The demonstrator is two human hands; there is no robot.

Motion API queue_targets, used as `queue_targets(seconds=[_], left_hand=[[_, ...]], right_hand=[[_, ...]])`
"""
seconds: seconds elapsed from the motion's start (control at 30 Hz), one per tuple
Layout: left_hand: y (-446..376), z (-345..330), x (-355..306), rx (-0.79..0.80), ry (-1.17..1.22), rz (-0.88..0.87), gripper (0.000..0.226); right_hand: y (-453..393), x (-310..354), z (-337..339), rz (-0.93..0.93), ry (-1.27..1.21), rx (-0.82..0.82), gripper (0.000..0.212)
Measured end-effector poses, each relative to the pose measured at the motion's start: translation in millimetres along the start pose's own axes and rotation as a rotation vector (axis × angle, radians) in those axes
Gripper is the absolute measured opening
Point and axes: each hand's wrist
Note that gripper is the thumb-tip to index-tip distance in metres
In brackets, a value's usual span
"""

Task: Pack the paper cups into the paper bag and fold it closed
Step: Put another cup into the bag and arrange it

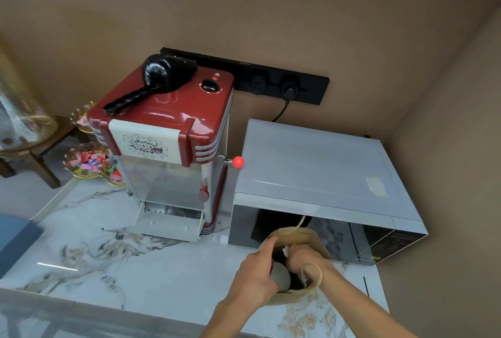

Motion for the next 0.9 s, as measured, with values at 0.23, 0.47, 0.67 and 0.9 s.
queue_targets(seconds=[0.23,0.47,0.67,0.9], left_hand=[[5.4,-6.6,-1.8,-0.008,0.011,0.004,0.091],[1.8,-6.5,-1.8,-0.008,0.013,0.0,0.092],[-4.1,-5.2,-7.9,0.005,-0.014,-0.017,0.092],[-10.5,-6.0,-5.5,-0.015,0.03,-0.005,0.092]], right_hand=[[-24.1,-11.2,-26.8,-0.022,0.09,0.026,0.045],[-23.6,-14.7,-30.5,0.013,0.047,0.038,0.043],[11.5,-5.3,8.0,0.177,0.032,-0.003,0.027],[82.5,-111.5,57.9,0.271,-0.74,-0.534,0.027]])
Point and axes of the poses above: each hand's wrist, its own y-axis away from the middle knuckle, its own z-axis out of the back of the hand, x = y × z, and after that the axes turned 12 degrees about z, right-handed
